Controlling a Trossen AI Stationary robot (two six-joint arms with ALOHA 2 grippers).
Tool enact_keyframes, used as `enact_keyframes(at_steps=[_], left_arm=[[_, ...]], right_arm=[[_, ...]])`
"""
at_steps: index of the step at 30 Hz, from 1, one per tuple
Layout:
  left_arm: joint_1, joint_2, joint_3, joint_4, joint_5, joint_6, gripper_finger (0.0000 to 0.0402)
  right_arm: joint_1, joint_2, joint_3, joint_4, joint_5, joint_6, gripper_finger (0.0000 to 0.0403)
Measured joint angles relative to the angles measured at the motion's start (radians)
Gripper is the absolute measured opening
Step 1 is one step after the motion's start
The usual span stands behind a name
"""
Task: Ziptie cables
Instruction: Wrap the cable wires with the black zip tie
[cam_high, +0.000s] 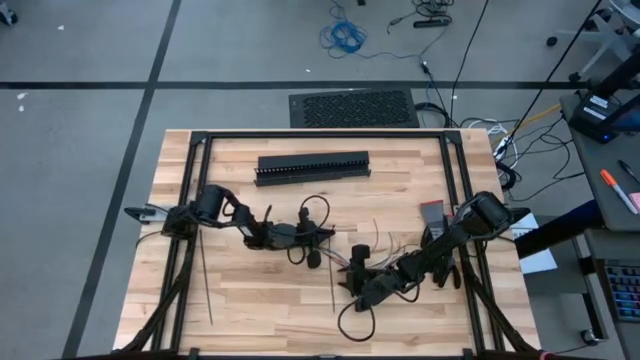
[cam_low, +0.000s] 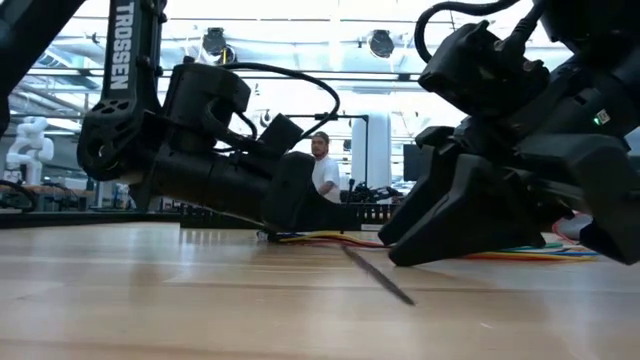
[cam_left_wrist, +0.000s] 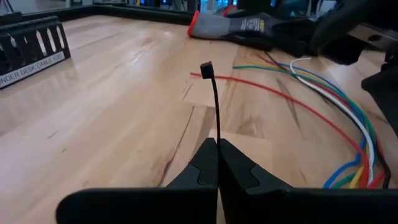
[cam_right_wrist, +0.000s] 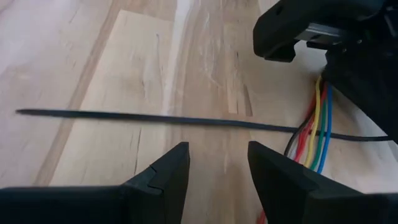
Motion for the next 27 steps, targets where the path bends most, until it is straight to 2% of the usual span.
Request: enact_keyframes(at_steps=[7,19,27], left_arm=[[0.002,0.0,0.014,-0.022,0.0,0.005,0.0],[0.002,0.0,0.018,-0.033,-0.003,0.004,0.0],[0.002,0.001,0.018,-0.033,-0.004,0.004,0.0]], right_arm=[[0.0,0.003,-0.001,0.012,0.001,-0.016,0.016],[-0.02,0.089,0.002,0.154,0.009,-0.133,0.016],[-0.021,0.09,0.003,0.153,0.027,-0.199,0.016]])
